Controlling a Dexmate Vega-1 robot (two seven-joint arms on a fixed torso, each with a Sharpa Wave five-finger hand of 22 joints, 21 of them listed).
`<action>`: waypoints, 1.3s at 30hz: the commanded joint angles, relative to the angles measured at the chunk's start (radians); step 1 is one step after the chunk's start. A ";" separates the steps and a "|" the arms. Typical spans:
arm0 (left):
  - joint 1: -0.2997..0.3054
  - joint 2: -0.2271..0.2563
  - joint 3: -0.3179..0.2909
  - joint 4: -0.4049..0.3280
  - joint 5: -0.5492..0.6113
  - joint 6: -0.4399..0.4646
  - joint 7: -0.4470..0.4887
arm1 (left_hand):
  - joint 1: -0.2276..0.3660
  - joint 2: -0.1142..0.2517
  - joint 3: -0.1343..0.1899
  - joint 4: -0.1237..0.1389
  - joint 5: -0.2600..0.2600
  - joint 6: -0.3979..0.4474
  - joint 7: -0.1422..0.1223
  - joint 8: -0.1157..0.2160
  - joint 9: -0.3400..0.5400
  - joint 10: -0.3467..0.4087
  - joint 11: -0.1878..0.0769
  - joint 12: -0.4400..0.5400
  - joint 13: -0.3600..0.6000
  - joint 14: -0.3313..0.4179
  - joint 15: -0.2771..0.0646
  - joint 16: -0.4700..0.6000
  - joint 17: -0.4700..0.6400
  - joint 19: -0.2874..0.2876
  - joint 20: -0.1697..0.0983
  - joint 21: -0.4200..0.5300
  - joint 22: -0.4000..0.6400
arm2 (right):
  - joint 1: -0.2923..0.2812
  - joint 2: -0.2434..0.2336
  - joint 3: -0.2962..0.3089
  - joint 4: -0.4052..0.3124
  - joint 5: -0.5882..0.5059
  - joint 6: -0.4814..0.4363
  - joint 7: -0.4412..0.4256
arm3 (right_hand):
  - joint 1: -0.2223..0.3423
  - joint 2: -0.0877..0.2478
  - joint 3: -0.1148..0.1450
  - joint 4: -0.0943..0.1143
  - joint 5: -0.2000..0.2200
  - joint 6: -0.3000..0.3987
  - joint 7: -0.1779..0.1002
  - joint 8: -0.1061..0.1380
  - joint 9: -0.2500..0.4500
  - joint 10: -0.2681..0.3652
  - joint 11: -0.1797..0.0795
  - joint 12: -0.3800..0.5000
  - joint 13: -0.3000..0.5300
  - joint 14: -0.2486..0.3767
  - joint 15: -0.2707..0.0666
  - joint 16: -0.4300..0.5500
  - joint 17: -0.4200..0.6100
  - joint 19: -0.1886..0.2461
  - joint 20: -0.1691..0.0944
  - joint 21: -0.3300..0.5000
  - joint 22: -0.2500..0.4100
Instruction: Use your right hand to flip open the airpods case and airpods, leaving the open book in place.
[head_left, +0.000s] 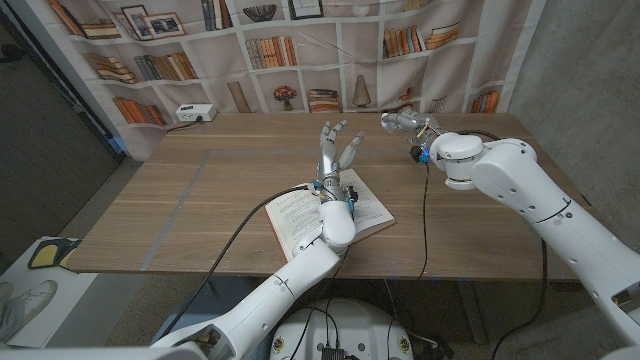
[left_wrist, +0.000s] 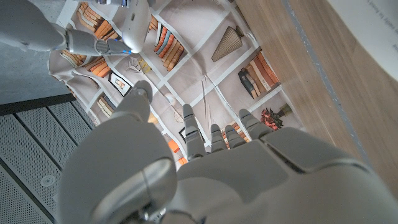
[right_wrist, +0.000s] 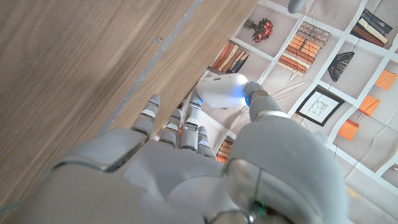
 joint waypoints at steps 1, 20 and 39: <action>-0.025 -0.002 0.020 0.040 0.043 0.033 0.025 | 0.032 0.012 0.013 -0.007 0.000 -0.029 -0.004 -0.015 0.002 -0.006 0.007 0.000 0.004 -0.006 0.009 0.004 0.005 0.003 0.005 -0.002 0.003 | -0.003 0.009 -0.001 -0.009 -0.001 -0.003 -0.009 | 0.007 0.008 -0.005 0.000 0.007 0.002 0.004 -0.003 0.000 0.050 -0.049 0.003 0.002 0.008 -0.004 -0.001 0.002 0.005 0.003 0.000 0.001; -0.070 -0.034 0.047 0.114 0.037 0.025 0.030 | 0.050 0.012 0.009 -0.007 -0.006 -0.037 0.000 -0.019 0.002 -0.008 0.009 0.000 0.003 -0.006 0.006 0.004 0.004 0.004 0.004 -0.002 0.003 | 0.005 0.019 -0.016 -0.010 -0.010 -0.003 -0.009 | 0.008 0.006 -0.011 0.002 0.009 0.001 0.004 -0.004 0.000 0.051 -0.048 0.005 0.001 0.007 -0.004 -0.002 0.002 0.004 0.003 -0.001 0.001; -0.103 -0.048 0.071 0.189 0.033 -0.020 0.023 | 0.048 -0.001 -0.020 0.004 -0.007 -0.018 -0.042 -0.015 0.000 0.013 -0.042 0.009 0.003 -0.004 0.004 0.005 0.004 0.007 0.003 0.000 0.003 | 0.021 0.038 -0.035 0.017 -0.015 -0.008 -0.003 | 0.009 0.008 -0.016 0.004 0.011 -0.007 -0.003 -0.007 0.000 0.048 -0.052 0.005 0.000 0.008 -0.008 -0.001 0.002 0.003 0.003 -0.001 0.001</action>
